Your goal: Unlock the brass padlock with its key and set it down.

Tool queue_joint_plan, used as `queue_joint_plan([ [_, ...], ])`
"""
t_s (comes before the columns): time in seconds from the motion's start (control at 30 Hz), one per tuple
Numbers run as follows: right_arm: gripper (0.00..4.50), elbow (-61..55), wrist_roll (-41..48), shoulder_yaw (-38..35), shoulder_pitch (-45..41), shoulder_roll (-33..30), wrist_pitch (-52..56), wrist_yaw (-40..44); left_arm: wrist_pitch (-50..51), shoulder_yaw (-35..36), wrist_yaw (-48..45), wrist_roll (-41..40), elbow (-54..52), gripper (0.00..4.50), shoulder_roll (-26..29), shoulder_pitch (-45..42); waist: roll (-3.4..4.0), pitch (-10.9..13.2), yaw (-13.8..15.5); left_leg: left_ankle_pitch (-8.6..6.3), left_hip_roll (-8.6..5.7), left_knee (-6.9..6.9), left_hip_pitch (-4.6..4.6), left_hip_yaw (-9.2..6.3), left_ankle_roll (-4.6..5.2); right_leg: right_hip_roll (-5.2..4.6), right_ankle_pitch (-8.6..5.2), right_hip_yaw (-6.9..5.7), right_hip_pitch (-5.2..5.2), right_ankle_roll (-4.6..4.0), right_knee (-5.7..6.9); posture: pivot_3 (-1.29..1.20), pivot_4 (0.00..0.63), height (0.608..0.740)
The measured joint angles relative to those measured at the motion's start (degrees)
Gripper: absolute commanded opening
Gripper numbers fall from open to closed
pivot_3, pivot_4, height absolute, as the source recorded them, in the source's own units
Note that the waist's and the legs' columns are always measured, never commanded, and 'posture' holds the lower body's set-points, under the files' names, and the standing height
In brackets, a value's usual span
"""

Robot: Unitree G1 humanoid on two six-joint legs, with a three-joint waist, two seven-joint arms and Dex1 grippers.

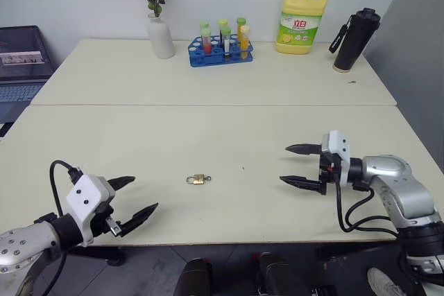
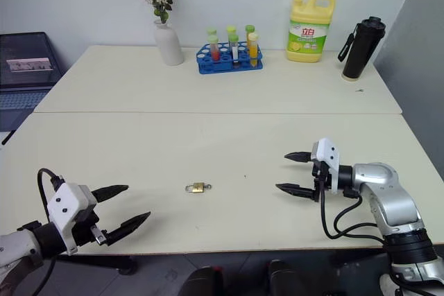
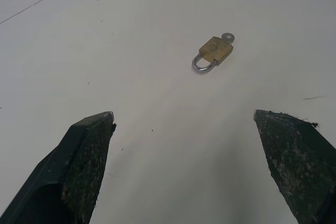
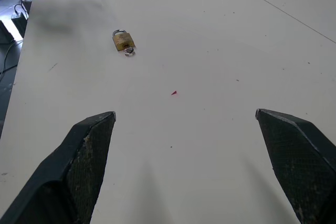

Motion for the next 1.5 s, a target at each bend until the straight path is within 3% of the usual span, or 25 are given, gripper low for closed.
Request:
queue_joint_plan([
  [0.5, 4.49, -0.01, -0.02, 2.15, -0.31, 1.36, 1.14, -0.07, -1.28, -0.2, 1.69, 2.76, -0.39, 4.48, -1.15, -1.7, -0.01, 0.0, 0.01, 0.0, 0.0, 0.0, 0.0, -0.01, 0.0, 0.0, 0.0, 0.0, 0.0, 0.0, 0.0, 0.0, 0.15, 0.74],
  [0.73, 4.49, 0.45, 0.09, 3.16, -2.77, 2.09, 2.11, 0.77, -5.1, -0.29, -3.15, 3.5, 1.29, 4.48, -0.1, -1.9, 0.0, 0.0, 0.0, 0.0, 0.0, 0.01, 0.0, -0.01, 0.0, 0.01, 0.0, -0.02, 0.0, 0.0, 0.01, 0.0, 0.15, 0.74],
  [0.9, 4.49, -4.01, 1.85, 5.9, -3.94, 0.16, 6.37, 4.78, -6.17, -7.33, -5.69, 5.73, 1.62, 4.48, 3.48, -7.28, 0.02, 0.01, 0.25, 0.0, -0.02, 0.03, 0.0, -0.02, 0.0, -0.01, 0.01, -0.02, 0.04, 0.01, 0.0, 0.0, 0.15, 0.74],
  [1.1, 4.49, -9.99, 1.67, 7.73, -5.87, -0.42, 13.59, 0.8, -9.28, -17.16, -5.62, 11.42, 8.55, 4.48, 3.45, -17.84, 0.02, 0.01, 0.2, 0.0, -0.02, 0.04, -0.01, -0.06, 0.0, 0.01, 0.02, -0.05, 0.03, 0.03, 0.02, 0.0, 0.15, 0.74],
  [1.33, 4.49, -14.05, 4.0, 7.36, -5.61, -0.54, 23.18, -4.47, -16.43, -27.55, -9.3, 15.26, 23.49, 4.48, 0.46, -28.87, 0.03, 0.01, 0.21, 0.0, -0.05, 0.04, -0.1, -0.06, 0.0, 0.01, 0.02, -0.06, -0.01, 0.03, 0.0, 0.0, 0.15, 0.74],
  [1.5, 4.49, -16.09, 4.55, 7.27, -3.53, -1.71, 23.97, -5.18, -18.82, -30.52, -10.83, 15.66, 30.81, 4.48, -1.8, -34.72, 0.01, 0.0, 0.21, 0.0, -0.06, 0.06, -0.12, -0.08, 0.0, 0.01, 0.02, -0.08, -0.01, 0.04, 0.0, 0.0, 0.15, 0.74],
])
